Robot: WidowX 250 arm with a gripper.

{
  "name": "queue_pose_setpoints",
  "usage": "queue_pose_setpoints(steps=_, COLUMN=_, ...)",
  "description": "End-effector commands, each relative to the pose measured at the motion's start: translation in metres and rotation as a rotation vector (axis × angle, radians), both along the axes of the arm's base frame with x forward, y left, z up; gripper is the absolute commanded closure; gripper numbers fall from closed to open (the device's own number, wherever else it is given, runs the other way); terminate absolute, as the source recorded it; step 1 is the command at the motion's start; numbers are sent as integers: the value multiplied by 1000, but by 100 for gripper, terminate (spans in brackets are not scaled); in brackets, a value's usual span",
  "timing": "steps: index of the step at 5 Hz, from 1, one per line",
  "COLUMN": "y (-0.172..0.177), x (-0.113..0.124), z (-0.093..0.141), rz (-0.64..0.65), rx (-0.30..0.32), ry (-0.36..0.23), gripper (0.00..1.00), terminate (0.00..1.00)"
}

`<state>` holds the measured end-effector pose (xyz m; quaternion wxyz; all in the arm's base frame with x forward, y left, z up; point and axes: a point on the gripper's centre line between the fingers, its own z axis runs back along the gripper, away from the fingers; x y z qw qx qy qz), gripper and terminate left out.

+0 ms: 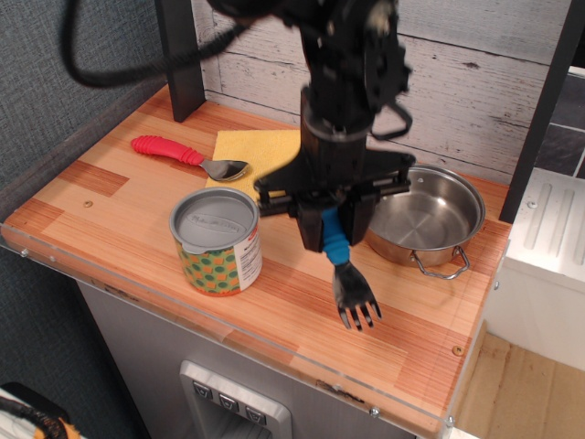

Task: Move the blue fork from right to left side of the tin box

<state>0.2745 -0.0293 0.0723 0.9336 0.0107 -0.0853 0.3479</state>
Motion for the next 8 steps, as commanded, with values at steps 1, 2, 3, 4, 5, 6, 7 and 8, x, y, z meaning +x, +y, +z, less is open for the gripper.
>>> queue_pose_setpoints(steps=1, y=57, x=-11, z=51, rz=-11, rx=58, ry=9, gripper=100, terminate=0)
queue_pose_setpoints(steps=2, y=87, x=-25, z=66, rz=98, rx=63, ry=-10, gripper=100, terminate=0)
queue_pose_setpoints(steps=3, y=115, x=-28, z=64, rz=116, rx=82, ry=28, gripper=100, terminate=0)
queue_pose_setpoints(steps=4, y=139, x=-28, z=54, rz=158, rx=117, ry=37, gripper=100, terminate=0)
queue_pose_setpoints(steps=5, y=163, x=-27, z=48, rz=202, rx=163, ry=48, gripper=100, terminate=0)
queue_pose_setpoints(steps=6, y=183, x=-22, z=34, rz=260, rx=184, ry=57, gripper=100, terminate=0)
queue_pose_setpoints(steps=7, y=191, x=-12, z=17, rz=263, rx=181, ry=39, gripper=100, terminate=0)
queue_pose_setpoints(steps=8, y=197, x=-5, z=-7, rz=290, rx=159, ry=-9, gripper=100, terminate=0)
